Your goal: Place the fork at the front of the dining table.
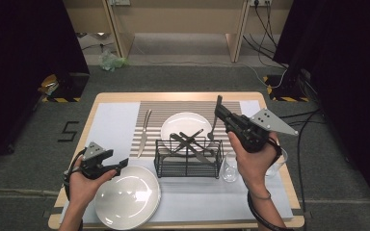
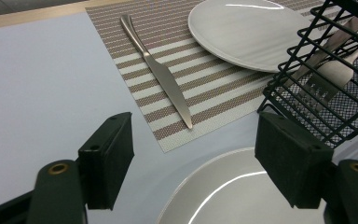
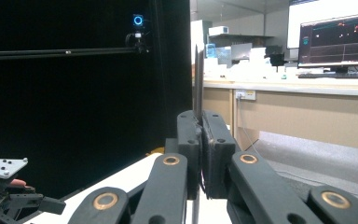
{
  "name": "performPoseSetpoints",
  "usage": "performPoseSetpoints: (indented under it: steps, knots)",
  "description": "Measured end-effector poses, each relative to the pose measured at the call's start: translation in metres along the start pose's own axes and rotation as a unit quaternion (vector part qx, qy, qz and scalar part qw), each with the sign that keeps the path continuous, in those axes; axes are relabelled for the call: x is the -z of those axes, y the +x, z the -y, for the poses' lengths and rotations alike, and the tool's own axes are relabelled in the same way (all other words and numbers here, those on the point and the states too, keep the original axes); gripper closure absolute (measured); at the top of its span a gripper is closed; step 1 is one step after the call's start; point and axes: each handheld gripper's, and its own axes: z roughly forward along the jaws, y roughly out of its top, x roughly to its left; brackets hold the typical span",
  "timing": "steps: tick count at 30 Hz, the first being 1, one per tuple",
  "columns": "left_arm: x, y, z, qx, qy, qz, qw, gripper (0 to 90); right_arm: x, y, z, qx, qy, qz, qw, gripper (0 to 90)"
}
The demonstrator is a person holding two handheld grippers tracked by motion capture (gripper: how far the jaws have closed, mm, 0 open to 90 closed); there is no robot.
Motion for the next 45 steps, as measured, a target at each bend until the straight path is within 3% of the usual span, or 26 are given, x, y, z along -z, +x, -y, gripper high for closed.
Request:
performPoseSetpoints:
  steps: [45]
  knots:
    - [-0.0001,0.0001,0.0002,0.0,0.0,0.0,1.0,27.4,-0.0015,-0.0062,-0.0086,-0.002,-0.015,0.01,0.9998,87.4]
